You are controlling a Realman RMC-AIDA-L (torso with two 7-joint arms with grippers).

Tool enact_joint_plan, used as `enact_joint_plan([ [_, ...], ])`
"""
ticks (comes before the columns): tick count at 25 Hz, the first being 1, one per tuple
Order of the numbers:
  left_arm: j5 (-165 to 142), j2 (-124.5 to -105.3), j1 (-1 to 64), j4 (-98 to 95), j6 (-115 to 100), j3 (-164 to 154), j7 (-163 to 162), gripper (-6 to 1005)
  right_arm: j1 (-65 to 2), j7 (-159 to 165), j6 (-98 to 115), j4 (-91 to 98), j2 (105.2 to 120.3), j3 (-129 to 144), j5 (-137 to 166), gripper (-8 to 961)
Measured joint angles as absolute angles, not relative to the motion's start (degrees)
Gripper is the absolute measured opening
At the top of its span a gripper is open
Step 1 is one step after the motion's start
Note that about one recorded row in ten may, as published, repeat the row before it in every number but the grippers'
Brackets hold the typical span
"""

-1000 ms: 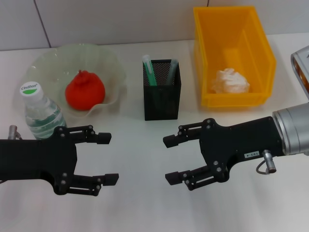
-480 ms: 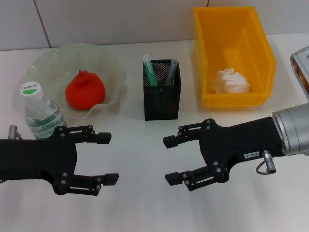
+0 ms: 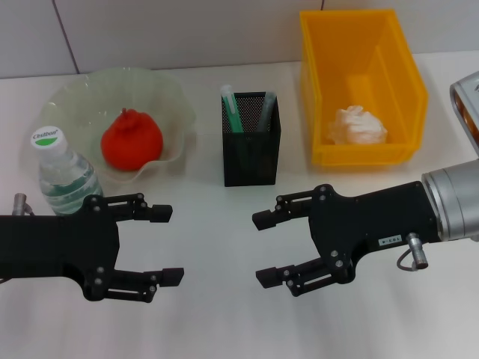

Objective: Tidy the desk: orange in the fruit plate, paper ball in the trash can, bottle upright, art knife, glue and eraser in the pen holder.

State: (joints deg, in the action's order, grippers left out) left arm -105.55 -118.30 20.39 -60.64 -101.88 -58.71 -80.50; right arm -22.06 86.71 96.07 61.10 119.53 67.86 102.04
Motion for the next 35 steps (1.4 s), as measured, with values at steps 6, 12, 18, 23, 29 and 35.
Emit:
enact_joint_plan([
  [6, -105.55, -118.30, 20.39, -60.64, -101.87, -58.71, -80.57, 845, -22.06, 86.72, 96.07, 61.07, 119.53, 67.86, 102.04, 766],
  [12, -105.55, -118.32, 20.29, -60.65, -101.86, -58.71, -80.61, 845, -22.06, 86.75, 96.20, 61.08, 119.53, 67.92, 102.04, 766],
  [18, -105.55, -118.38, 20.15, -60.65, -101.87, -58.71, -80.67, 845, -22.06, 86.77, 96.27, 61.09, 119.53, 67.94, 102.04, 766],
  [23, -105.55, -118.39, 20.12, -60.64, -101.87, -58.71, -80.74, 845, -22.06, 86.79, 96.35, 61.09, 119.53, 67.94, 102.04, 766],
  [29, -105.55, -118.39, 20.06, -60.65, -101.87, -58.71, -80.76, 845, -22.06, 86.82, 96.35, 61.08, 119.53, 67.94, 102.04, 766],
  [35, -105.55, -118.39, 20.01, -60.65, -101.87, -58.71, -80.69, 844, -22.06, 86.84, 96.32, 61.11, 119.53, 68.29, 102.00, 766],
])
